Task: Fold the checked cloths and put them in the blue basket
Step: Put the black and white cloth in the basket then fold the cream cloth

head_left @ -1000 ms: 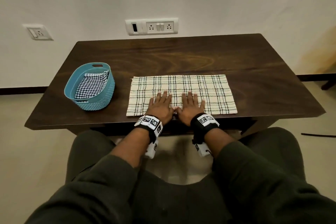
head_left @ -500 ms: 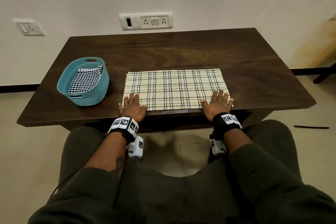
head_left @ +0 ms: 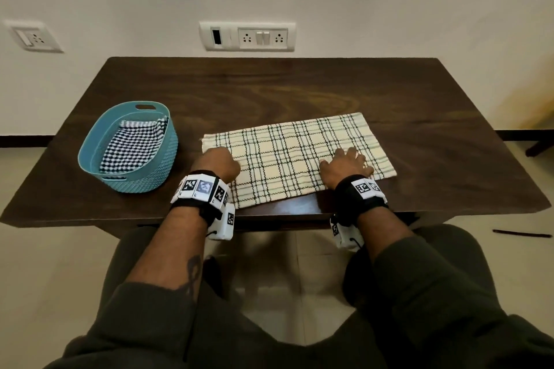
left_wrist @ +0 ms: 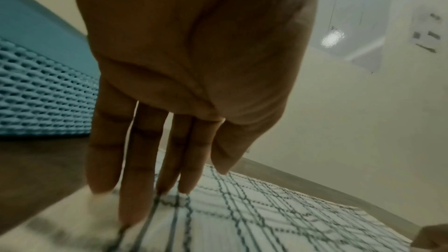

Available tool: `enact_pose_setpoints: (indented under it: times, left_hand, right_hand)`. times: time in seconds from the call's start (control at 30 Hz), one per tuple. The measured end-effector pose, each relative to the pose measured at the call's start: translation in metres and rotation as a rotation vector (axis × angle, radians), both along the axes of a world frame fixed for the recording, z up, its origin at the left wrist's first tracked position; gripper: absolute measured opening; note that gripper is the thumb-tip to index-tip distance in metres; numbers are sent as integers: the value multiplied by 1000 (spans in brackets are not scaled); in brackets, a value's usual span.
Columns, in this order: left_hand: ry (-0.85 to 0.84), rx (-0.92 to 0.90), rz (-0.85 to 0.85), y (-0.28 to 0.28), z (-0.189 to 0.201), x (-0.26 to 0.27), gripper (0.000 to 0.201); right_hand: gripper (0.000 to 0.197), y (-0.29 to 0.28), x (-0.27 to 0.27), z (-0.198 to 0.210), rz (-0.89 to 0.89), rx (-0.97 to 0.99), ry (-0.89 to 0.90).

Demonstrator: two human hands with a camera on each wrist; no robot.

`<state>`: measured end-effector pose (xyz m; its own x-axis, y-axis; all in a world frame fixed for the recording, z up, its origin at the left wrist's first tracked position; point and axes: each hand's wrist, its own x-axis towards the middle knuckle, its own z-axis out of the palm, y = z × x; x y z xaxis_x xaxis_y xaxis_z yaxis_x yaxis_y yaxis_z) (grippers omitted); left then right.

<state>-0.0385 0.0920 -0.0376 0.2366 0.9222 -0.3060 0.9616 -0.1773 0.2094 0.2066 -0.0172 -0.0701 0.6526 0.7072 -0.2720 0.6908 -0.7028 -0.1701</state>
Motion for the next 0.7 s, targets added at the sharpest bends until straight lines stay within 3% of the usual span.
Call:
enact_pose_setpoints:
  times: [0.2, 0.37, 0.43, 0.57, 0.7]
  left_hand:
    - [62, 1, -84, 5, 3, 6, 31]
    - [-34, -109, -199, -5, -4, 27, 16]
    - [-93, -181, -245, -9, -7, 39, 25]
    - [-224, -253, -294, -16, -9, 46, 36]
    - [-316, -200, -252, -15, -1, 35, 34]
  right_hand:
    - [70, 90, 21, 3, 135, -57, 4]
    - [70, 158, 24, 6, 237, -82, 15]
    - [69, 176, 26, 6, 267, -108, 11]
    - [73, 179, 24, 5, 330, -125, 22]
    - [72, 137, 0, 20, 322, 60, 26]
